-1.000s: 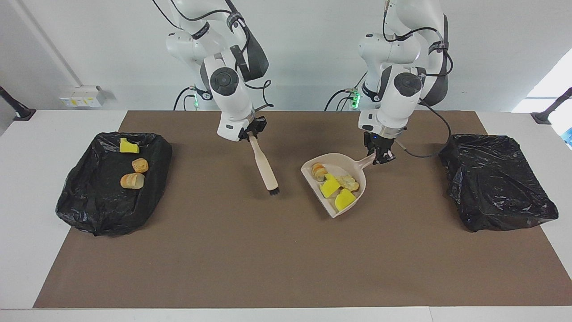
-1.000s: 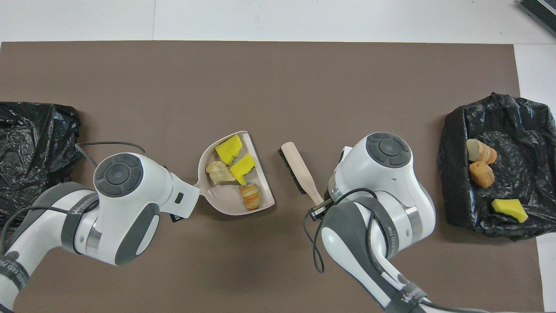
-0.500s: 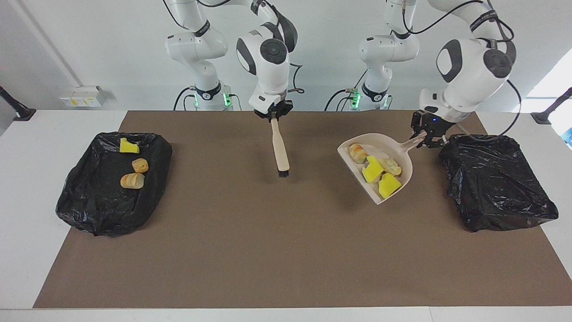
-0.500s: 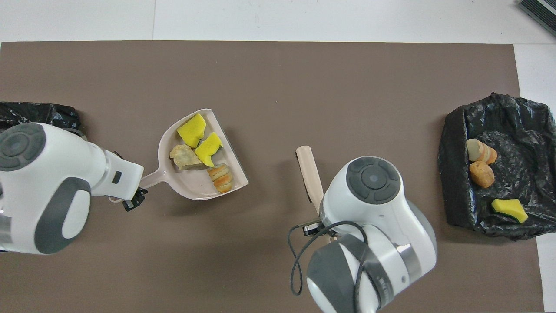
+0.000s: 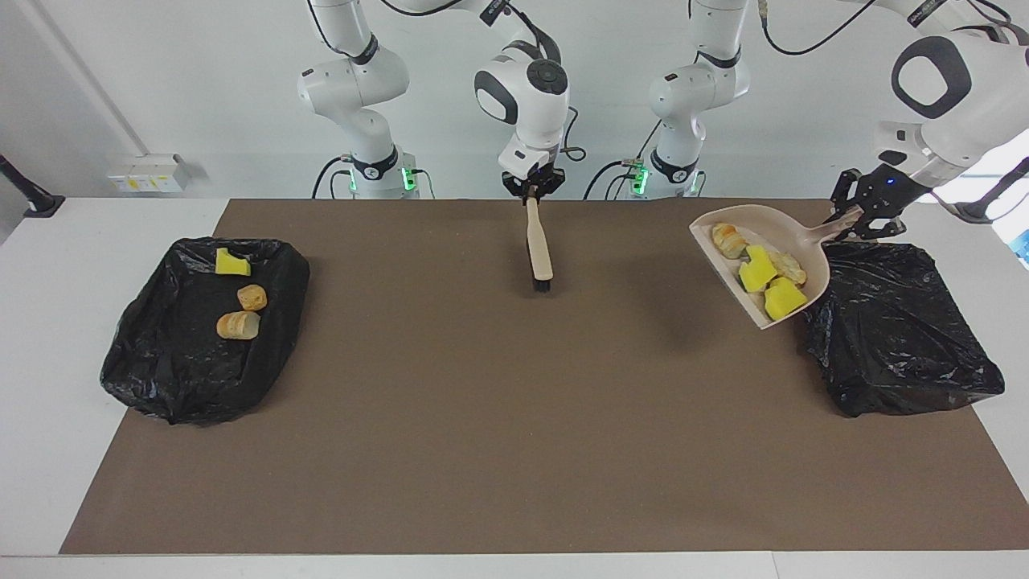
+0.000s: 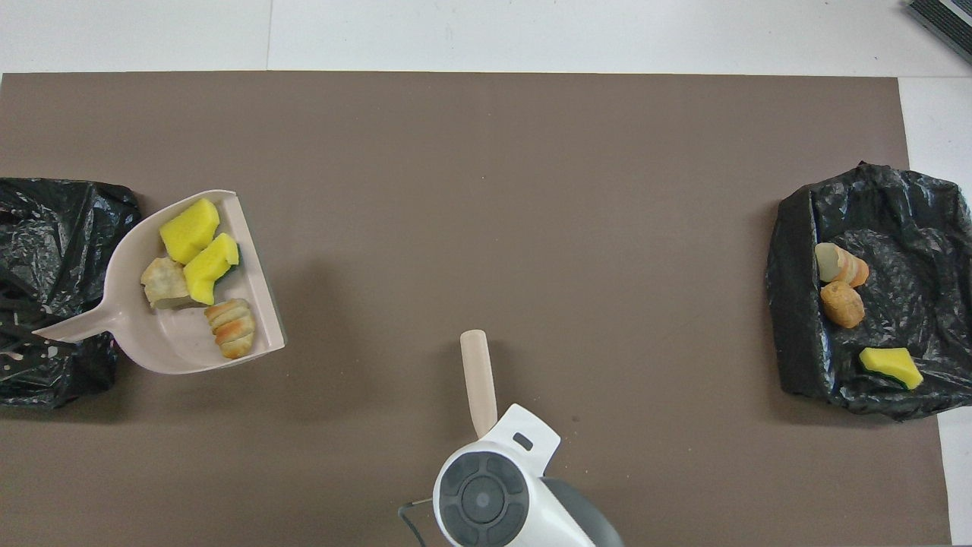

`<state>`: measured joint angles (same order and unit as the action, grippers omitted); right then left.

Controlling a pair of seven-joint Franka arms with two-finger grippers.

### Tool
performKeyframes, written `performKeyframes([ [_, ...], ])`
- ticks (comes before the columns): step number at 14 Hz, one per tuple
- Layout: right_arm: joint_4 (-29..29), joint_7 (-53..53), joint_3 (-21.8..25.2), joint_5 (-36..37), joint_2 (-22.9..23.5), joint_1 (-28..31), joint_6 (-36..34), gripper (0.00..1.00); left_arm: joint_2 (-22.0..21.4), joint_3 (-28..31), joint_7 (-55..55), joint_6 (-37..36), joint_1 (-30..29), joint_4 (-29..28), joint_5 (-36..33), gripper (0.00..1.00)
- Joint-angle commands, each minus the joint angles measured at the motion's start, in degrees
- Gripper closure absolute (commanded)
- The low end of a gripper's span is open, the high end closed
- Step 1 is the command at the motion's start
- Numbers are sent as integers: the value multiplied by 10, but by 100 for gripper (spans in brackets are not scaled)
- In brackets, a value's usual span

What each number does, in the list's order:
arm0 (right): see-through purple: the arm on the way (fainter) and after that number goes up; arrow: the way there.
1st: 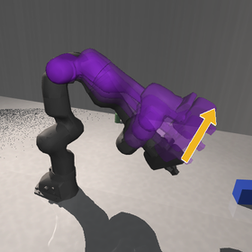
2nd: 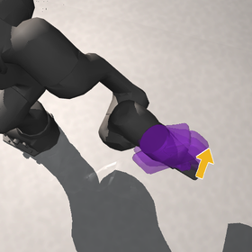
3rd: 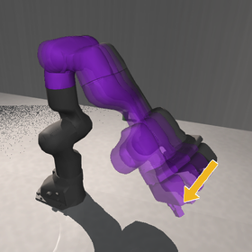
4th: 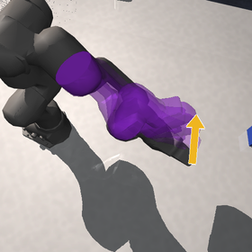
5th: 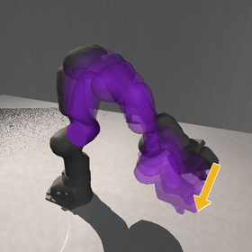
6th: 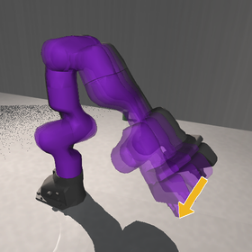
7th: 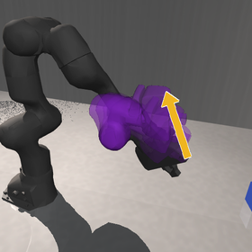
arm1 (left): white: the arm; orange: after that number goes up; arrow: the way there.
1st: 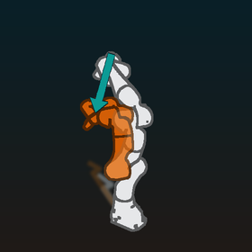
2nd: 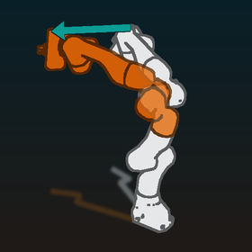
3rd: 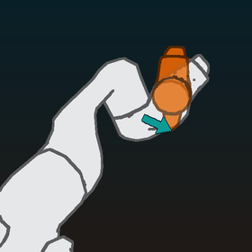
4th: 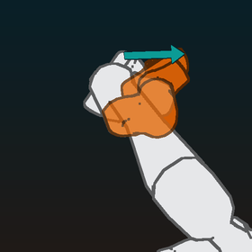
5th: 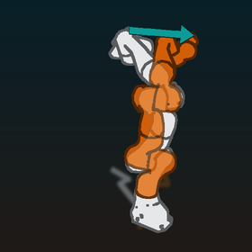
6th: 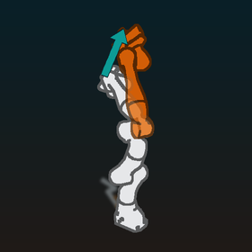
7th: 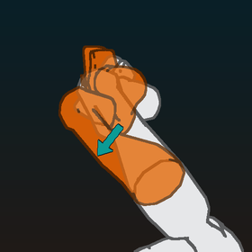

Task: Sweep and dump trash in bin
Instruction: 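Tip the dustpan over the nearby trash bag with the left gripper, then set the brush down with the right gripper and move toward the other bag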

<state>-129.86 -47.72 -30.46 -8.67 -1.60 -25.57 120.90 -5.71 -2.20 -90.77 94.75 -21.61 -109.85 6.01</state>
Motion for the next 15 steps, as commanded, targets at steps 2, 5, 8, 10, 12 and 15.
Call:
performKeyframes([
  [2, -3, -36, 1, -1, 24, -18, 33, 100, 29, 0, -42, -35, -60, 67, -26, 100],
  [5, 5, -34, 2, -1, 34, -19, 34, 79, 65, 1, -83, -38, -99, 132, -71, 100],
  [8, 29, -33, 5, -1, 33, -11, 10, 0, 123, 1, -85, -34, -137, 229, -119, 100],
  [10, 63, -24, 8, 3, 30, 9, -42, 0, 161, 1, -90, -17, -137, 288, -152, 100],
  [12, 100, 2, 8, 9, 30, 37, -87, 0, 168, -1, -95, 57, -132, 292, -202, 100],
  [15, 152, 74, 8, 14, 29, 88, -144, 0, 170, -2, -94, 119, -112, 279, -252, 100],
])
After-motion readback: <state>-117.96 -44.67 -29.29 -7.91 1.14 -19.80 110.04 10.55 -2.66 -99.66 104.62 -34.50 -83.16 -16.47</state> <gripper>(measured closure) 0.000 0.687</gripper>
